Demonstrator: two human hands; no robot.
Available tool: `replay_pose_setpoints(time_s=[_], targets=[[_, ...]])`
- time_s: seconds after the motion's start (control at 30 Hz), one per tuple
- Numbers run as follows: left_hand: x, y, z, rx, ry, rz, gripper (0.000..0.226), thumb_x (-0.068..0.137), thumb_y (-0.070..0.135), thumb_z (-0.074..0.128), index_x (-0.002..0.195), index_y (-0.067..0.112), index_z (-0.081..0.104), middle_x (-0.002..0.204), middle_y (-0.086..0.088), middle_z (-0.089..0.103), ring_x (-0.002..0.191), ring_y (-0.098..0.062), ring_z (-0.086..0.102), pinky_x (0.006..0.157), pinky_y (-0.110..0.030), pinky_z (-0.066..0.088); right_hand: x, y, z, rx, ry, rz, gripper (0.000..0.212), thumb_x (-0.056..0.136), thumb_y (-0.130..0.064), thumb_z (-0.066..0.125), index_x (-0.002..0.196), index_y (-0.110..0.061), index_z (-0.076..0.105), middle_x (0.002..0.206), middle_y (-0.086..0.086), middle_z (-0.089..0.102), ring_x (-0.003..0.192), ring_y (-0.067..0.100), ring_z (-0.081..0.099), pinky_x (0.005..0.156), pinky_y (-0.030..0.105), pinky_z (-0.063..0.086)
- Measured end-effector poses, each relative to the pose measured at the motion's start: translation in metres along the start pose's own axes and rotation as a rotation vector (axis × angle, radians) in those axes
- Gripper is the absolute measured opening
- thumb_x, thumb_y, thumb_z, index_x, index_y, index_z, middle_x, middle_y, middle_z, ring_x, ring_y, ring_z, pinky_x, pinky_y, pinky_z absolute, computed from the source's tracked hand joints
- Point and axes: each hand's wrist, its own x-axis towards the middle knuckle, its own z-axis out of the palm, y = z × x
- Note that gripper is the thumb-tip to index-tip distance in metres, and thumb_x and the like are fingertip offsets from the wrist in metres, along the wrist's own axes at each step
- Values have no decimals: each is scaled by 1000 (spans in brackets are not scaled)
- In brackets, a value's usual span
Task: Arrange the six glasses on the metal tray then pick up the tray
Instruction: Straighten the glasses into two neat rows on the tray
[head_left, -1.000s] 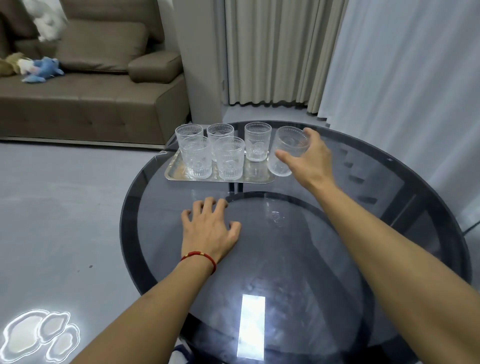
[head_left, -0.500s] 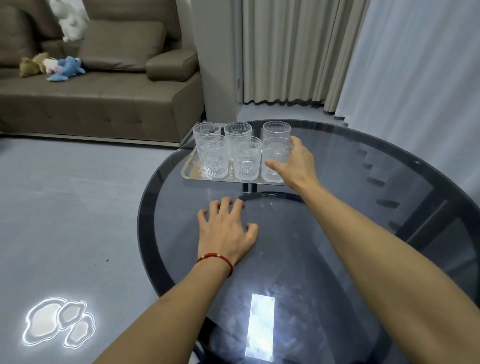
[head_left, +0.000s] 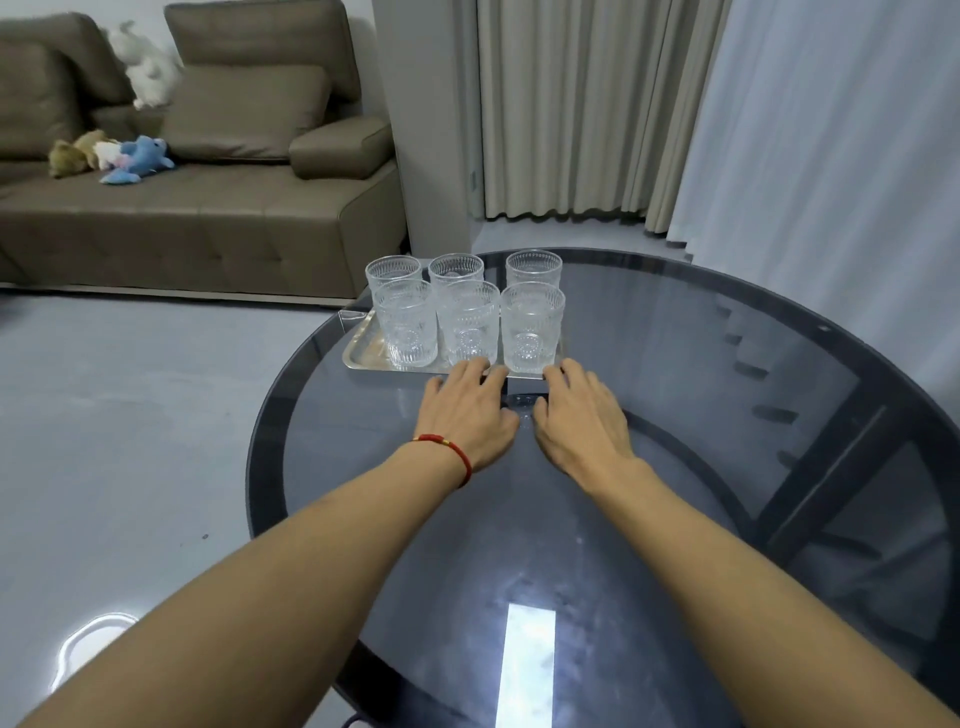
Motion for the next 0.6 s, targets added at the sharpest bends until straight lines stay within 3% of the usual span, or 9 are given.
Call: replay_pose_setpoints(time_s=[0.17,0.3,0.47,0.6], targets=[[2,3,20,-19,25,-16,43,92,42,36,126,18,48,121,-5,51,117,-25,46,104,-50,35,-5,10,-5,-35,-33,-77,25,100,-25,42,117,-13,55,118,7,56,103,31,58,97,44,41],[-16,10,18,-23,61,4,47,88,47,27,120,21,49,114,0,51,112,-21,46,100,-48,38,-23,14,-17,-139,-62,-119,30,98,-23,46,123,-9,56,117,8,59,111,30,59,120,56,17],[-53,35,14,-68,53,10,49,87,49,28,124,23,47,119,2,48,117,-19,43,100,-45,38,-55,28,-45,-181,-206,-182,41,95,-15,51,135,-6,49,128,10,55,122,31,53,118,49,20],[-91,62,13,-55,49,72,51,89,52,29,128,24,46,124,1,48,120,-20,42,97,-44,39,-90,41,-72,-202,-251,-195,40,95,-13,47,134,-9,48,130,7,52,120,28,51,103,38,30]])
